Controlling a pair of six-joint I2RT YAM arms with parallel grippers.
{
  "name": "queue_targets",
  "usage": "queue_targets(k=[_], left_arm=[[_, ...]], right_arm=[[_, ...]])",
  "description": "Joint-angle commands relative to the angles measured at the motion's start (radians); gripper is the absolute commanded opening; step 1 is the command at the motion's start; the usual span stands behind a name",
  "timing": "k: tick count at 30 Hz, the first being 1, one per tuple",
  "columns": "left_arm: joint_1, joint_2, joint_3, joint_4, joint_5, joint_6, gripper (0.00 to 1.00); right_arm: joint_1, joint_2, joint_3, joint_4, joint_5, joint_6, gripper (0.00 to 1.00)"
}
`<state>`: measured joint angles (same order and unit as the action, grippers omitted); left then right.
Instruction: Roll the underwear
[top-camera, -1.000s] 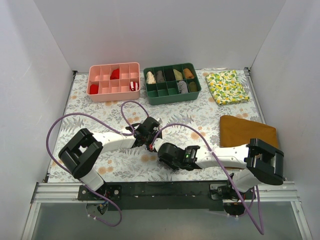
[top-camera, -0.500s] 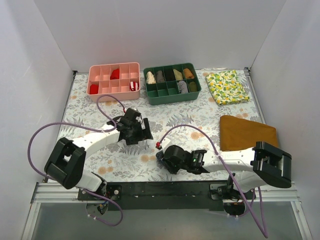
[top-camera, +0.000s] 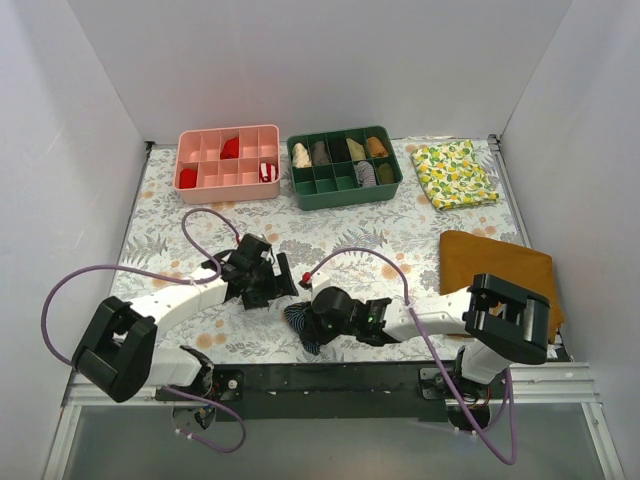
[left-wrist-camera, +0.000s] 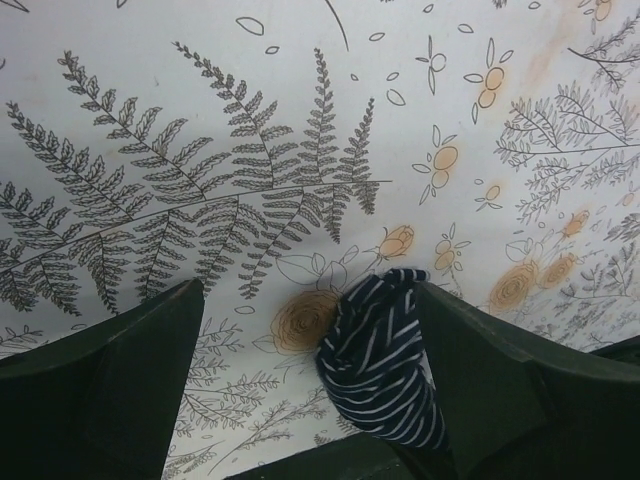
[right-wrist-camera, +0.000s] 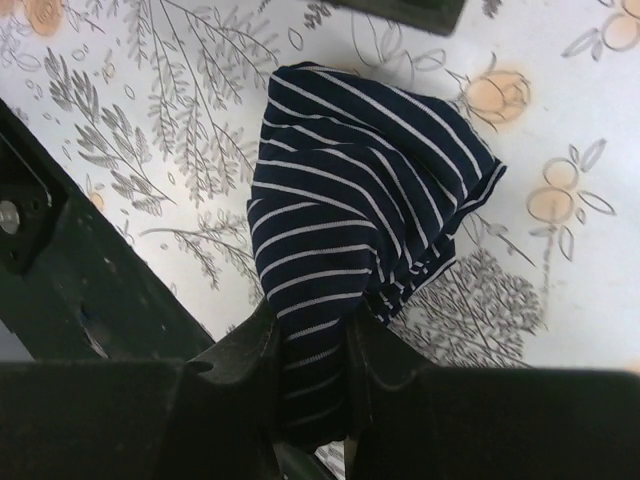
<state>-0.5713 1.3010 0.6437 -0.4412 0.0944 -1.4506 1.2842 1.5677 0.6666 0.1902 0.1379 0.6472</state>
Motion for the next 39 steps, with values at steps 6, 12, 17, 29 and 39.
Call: queue_targets(k=[6, 12, 17, 29, 39], left_arm=[[0.001, -0.152, 0.016, -0.065, -0.080, -0.047, 0.86], [0.002, -0.224, 0.070, -0.094, -0.127, -0.042, 0.74], [0.004, -0.198, 0.083, -0.076, -0.096, -0.030, 0.67], [0.004, -0.151, 0.094, -0.036, -0.021, -0.004, 0.60], [0.014, -0.094, 0.134, -0.034, -0.005, 0.025, 0.60]], right_arm=[[-0.063, -0.029, -0.021, -0.346, 0.129, 0.071, 0.01], [-0.166, -0.113, 0.071, -0.422, 0.215, 0.020, 0.01], [-0.244, -0.115, 0.163, -0.457, 0.270, -0.018, 0.01], [-0.385, -0.058, 0.398, -0.505, 0.342, -0.181, 0.01], [-0.520, 0.089, 0.701, -0.555, 0.483, -0.343, 0.01]])
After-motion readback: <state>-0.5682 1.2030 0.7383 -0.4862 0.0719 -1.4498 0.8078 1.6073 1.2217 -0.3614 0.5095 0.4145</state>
